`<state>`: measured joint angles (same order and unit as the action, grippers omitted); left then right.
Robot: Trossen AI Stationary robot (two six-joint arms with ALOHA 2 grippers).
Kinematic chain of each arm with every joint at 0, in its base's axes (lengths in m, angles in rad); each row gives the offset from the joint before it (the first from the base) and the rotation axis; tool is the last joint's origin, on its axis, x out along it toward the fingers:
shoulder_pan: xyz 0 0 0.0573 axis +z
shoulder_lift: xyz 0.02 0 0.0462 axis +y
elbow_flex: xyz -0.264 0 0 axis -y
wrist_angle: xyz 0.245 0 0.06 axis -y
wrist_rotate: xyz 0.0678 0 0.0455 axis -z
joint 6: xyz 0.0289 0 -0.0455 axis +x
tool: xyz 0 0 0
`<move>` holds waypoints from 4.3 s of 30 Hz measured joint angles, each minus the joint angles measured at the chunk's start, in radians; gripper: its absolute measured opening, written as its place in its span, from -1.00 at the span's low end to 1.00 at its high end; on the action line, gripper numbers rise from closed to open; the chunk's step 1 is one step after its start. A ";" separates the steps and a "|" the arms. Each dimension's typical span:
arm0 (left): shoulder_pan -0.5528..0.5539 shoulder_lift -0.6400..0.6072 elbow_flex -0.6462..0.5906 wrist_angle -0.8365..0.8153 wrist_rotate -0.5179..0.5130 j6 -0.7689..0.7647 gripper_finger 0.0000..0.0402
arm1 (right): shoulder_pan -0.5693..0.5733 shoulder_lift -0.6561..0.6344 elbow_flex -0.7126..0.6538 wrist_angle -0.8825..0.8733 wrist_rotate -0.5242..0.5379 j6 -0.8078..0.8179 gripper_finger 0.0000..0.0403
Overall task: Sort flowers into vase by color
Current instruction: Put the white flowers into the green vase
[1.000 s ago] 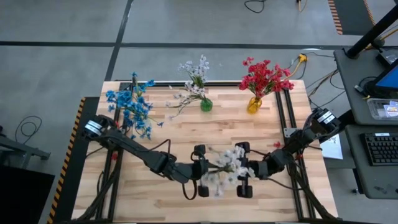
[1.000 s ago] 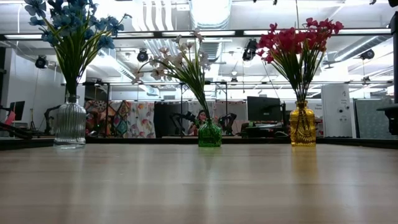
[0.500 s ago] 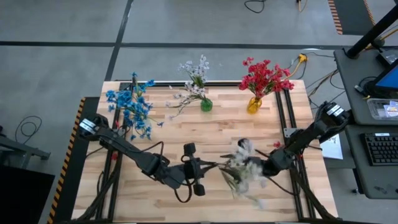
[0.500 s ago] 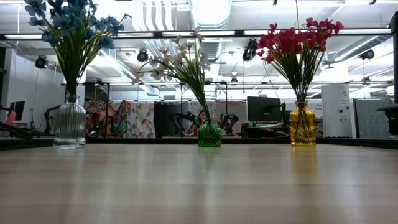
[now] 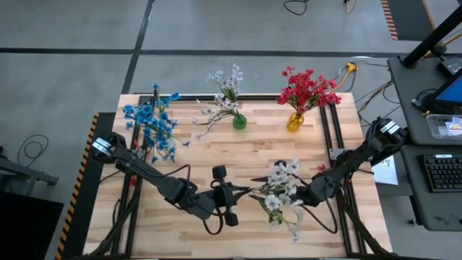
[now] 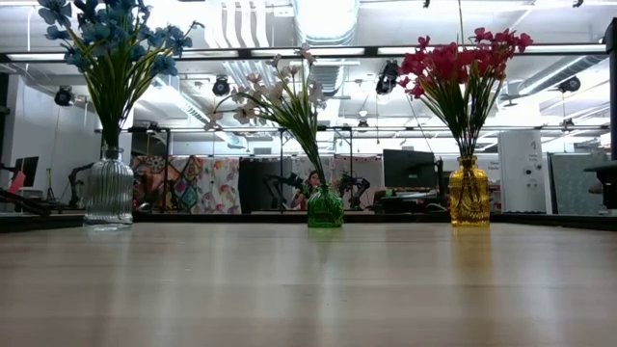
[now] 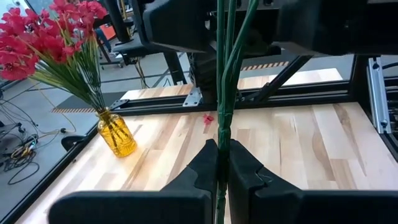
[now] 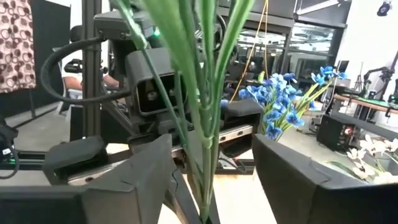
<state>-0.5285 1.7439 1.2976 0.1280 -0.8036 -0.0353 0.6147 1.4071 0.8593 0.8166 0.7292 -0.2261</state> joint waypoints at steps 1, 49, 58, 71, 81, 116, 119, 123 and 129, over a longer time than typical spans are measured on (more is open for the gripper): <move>0.000 0.000 0.000 -0.003 0.000 0.000 -1.00 | 0.000 0.000 0.000 0.000 0.000 -0.002 0.07; -0.056 -0.144 0.000 -0.819 -0.007 -0.508 -0.18 | -0.783 -0.025 -0.002 -0.343 -0.237 0.252 -0.91; -0.055 -0.144 0.000 -0.848 -0.009 -0.507 -0.18 | -0.850 0.070 -0.002 -0.238 -0.250 0.252 -0.91; -0.055 -0.144 0.000 -0.858 -0.010 -0.506 -0.18 | -0.879 0.145 -0.002 -0.191 -0.250 0.250 -0.91; -0.055 -0.144 0.000 -0.858 -0.010 -0.506 -0.18 | -0.886 0.159 0.003 -0.167 -0.250 0.197 -0.91; -0.055 -0.144 0.000 -0.862 -0.025 -0.505 -0.18 | -0.917 0.256 0.019 -0.152 -0.258 0.199 -0.91; -0.055 -0.144 0.000 -0.862 -0.025 -0.505 -0.18 | -0.917 0.257 0.019 -0.156 -0.258 0.200 -0.89; -0.055 -0.144 0.000 -0.862 -0.026 -0.505 -0.18 | -0.917 0.257 0.019 -0.153 -0.258 0.200 -0.80; -0.055 -0.144 0.000 -0.862 -0.026 -0.506 -0.18 | -0.917 0.257 0.019 -0.165 -0.258 0.201 -0.54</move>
<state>-0.5838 1.6002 1.2972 -0.7344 -0.8291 -0.5409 -0.3019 1.6646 0.8787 0.6520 0.4713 -0.0252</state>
